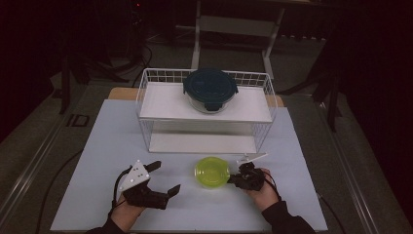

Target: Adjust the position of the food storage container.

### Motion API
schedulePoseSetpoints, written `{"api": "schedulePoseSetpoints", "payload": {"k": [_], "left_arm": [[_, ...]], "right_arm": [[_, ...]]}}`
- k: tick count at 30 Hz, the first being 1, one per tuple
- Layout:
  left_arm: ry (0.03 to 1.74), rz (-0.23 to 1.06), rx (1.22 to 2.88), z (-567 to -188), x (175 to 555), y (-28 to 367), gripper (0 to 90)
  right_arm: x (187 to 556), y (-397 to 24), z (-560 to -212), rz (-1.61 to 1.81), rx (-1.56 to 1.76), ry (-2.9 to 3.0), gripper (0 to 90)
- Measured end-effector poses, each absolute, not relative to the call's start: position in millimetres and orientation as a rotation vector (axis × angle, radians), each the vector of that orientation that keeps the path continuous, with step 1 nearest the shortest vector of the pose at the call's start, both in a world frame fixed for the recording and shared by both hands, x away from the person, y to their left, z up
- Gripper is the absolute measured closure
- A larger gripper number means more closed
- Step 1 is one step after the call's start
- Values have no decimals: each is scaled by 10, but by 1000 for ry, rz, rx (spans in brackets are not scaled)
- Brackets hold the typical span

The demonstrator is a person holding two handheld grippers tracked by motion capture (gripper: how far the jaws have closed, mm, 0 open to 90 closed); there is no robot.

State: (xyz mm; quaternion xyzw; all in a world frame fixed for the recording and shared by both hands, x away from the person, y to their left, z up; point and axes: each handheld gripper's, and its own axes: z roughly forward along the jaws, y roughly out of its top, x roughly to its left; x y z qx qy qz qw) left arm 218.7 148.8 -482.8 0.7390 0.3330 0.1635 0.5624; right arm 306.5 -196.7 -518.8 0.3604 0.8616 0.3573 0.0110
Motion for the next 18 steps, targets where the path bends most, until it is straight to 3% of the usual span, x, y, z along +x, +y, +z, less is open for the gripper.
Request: {"api": "schedulePoseSetpoints", "payload": {"k": [18], "left_arm": [[784,381,1739,-4833,2189,1494,0]], "right_arm": [[3103,-1663,-5190,1120,1056,2727,900]]}}
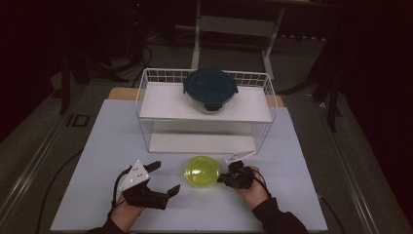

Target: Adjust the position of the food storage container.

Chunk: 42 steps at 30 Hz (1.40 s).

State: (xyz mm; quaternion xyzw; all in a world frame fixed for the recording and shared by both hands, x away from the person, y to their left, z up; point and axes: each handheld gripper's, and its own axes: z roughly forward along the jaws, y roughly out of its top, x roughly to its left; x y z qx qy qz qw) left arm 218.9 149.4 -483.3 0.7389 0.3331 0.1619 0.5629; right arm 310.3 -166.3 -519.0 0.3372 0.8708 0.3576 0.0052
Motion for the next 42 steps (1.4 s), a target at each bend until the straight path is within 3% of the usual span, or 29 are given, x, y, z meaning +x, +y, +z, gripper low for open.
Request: {"api": "schedulePoseSetpoints", "payload": {"k": [28,32,42], "left_arm": [[763,398,1753,-4815,2179,1498,0],[755,422,1761,-4793,2171,1494,0],[730,335,1753,-4690,2188,1509,0]], "right_arm": [[3092,-1608,-5179,1123,1047,2720,897],[3069,-1711,-5110,1146,1066,2685,857],[2916,-1942,-4808,1190,1053,2591,754]]}}
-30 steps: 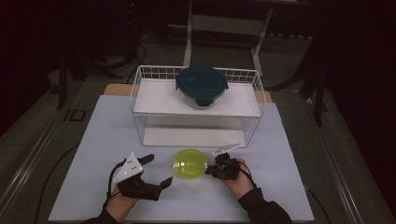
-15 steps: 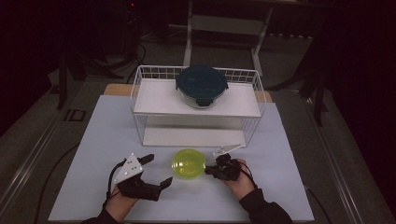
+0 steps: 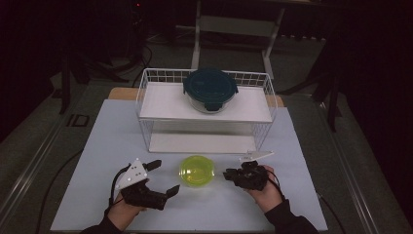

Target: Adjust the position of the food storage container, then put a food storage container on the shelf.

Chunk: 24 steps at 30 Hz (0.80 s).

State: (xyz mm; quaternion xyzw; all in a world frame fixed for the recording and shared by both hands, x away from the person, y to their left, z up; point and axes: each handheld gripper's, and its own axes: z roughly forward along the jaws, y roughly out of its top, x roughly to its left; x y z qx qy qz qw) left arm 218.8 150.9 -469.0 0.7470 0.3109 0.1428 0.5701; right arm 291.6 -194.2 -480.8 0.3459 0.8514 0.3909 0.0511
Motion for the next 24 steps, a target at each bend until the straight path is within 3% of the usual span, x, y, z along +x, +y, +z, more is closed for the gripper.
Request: {"api": "schedulePoseSetpoints", "payload": {"k": [10,16,21,24], "left_arm": [[734,173,1799,-4502,2368,1506,0],[763,83,1825,-4485,2520,1537,0],[853,-71,1814,-4569,2703,1538,0],[935,-96,1806,-4631,2781,1532,36]], "right_arm": [[2878,-1998,-4543,1310,1118,2516,557],[2917,-1998,-4497,1368,1173,2498,498],[2987,-1966,-4504,1433,1274,2506,412],[3036,-1931,-4547,1456,1334,2515,385]]}}
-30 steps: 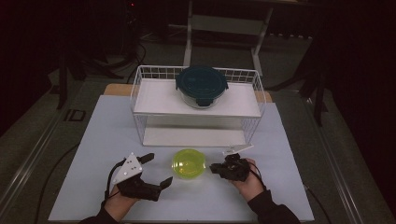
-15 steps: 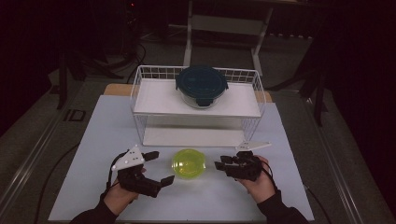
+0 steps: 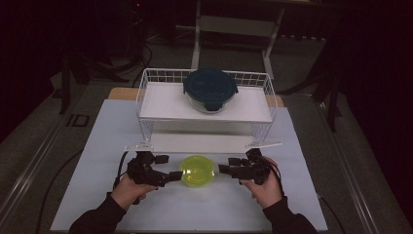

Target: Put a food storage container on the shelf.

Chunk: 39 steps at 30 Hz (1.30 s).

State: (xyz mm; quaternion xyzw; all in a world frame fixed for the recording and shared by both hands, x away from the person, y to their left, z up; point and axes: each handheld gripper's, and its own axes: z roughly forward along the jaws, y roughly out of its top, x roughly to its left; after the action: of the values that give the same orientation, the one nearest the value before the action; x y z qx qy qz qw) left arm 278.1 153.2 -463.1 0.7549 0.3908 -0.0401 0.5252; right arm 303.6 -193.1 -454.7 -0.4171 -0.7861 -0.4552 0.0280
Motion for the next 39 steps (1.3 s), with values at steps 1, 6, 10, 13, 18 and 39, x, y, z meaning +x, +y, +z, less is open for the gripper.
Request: {"api": "schedulePoseSetpoints", "payload": {"k": [1,6,10,13,18,39], "left_arm": [[959,-117,1798,-4651,2806,1539,39],[1055,-216,1777,-4756,2906,1543,76],[1105,-306,1742,-4853,2965,1530,149],[1151,-356,1726,-4922,3012,1509,181],[1205,-413,1710,-5027,3071,1474,311],[1320,-474,1708,-5131,3081,1431,717]], "right_arm": [[3056,-1924,-4563,-1401,-1301,-2404,383],[3161,-1903,-4681,-1359,-1381,-2270,367],[3213,-1902,-4766,-1329,-1405,-2201,396],[3239,-1867,-4830,-1292,-1418,-2177,416],[3263,-1829,-4915,-1257,-1450,-2143,475],[3261,-1679,-4977,-1172,-1457,-2120,727]]}}
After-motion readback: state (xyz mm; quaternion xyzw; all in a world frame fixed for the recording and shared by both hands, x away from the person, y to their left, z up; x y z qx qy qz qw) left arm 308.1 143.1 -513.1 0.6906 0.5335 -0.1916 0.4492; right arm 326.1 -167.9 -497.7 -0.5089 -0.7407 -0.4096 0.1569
